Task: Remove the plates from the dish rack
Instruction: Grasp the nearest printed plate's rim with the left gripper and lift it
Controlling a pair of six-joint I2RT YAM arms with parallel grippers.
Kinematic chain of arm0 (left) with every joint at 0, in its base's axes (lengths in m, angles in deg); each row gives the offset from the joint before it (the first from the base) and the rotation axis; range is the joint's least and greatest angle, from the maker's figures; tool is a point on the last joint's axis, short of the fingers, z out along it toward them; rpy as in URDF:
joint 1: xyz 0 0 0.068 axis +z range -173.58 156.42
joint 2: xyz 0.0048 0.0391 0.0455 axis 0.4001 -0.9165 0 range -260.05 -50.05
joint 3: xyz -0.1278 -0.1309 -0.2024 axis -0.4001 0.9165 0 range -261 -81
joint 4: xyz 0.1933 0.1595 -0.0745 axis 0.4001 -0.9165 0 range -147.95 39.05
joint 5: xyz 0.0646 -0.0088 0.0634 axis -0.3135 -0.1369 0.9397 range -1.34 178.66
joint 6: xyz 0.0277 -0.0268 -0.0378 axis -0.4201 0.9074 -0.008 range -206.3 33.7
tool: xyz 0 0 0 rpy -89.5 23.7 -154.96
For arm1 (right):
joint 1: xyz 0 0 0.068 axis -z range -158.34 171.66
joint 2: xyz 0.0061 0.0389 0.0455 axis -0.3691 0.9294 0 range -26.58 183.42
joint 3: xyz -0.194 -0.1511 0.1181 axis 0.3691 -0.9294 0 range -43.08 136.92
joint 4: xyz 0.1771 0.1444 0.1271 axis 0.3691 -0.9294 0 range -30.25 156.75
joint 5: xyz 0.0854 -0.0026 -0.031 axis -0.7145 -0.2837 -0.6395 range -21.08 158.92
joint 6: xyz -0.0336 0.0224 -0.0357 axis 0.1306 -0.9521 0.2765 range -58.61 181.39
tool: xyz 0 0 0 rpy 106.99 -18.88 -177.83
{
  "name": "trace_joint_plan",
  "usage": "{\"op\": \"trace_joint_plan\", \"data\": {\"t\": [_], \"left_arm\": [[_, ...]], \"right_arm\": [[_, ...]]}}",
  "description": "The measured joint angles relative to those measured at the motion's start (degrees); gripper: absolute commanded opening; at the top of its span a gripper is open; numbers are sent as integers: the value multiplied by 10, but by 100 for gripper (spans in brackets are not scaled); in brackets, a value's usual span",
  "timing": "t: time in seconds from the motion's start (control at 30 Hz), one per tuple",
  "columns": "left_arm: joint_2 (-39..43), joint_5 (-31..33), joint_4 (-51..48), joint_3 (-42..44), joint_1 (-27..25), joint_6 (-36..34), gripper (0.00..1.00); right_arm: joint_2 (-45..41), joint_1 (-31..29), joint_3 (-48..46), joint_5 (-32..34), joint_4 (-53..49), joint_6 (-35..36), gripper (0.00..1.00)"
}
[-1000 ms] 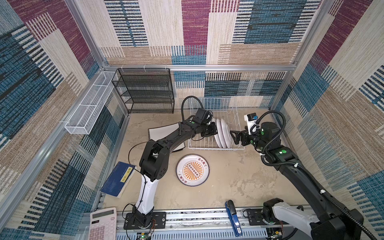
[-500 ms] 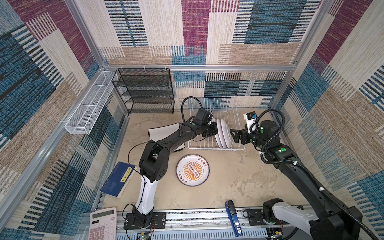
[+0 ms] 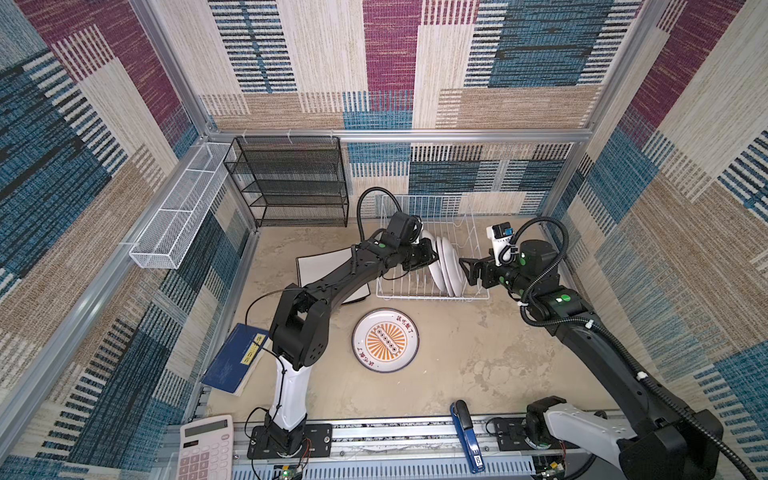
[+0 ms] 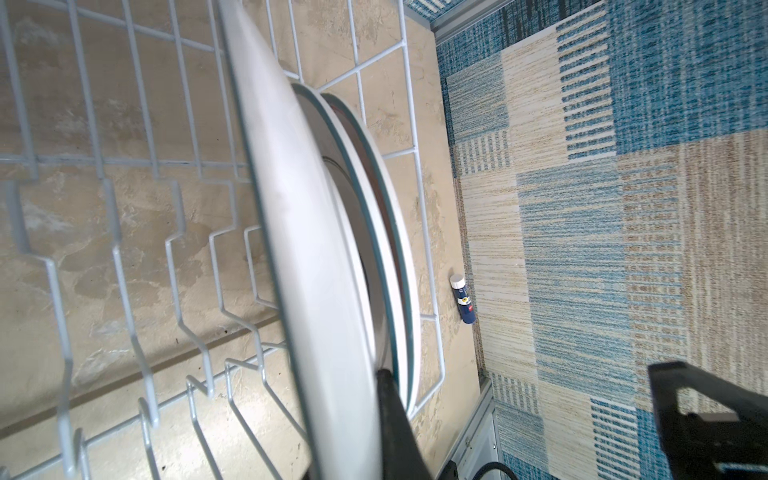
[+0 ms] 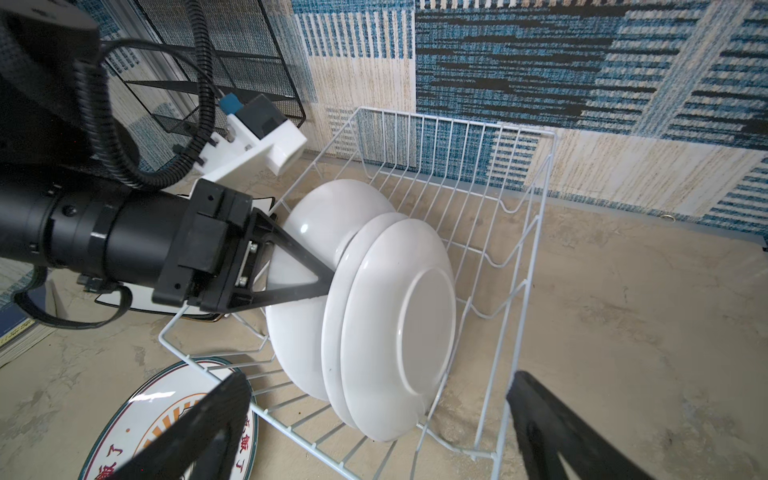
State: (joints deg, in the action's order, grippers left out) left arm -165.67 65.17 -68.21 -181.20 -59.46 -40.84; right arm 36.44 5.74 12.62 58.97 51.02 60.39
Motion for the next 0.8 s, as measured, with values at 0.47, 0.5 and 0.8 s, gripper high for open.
{"op": "trace_joint_plan", "data": {"t": [0.47, 0.5, 0.8], "left_arm": [[57, -10, -2, 28, 13, -18, 0], [63, -10, -2, 32, 14, -20, 0], [96, 8, -33, 36, 24, -42, 0]], "right_arm": [[-5, 0, 1, -2, 14, -7, 99], [-5, 0, 1, -2, 15, -9, 99], [-5, 0, 1, -6, 26, -19, 99]]}}
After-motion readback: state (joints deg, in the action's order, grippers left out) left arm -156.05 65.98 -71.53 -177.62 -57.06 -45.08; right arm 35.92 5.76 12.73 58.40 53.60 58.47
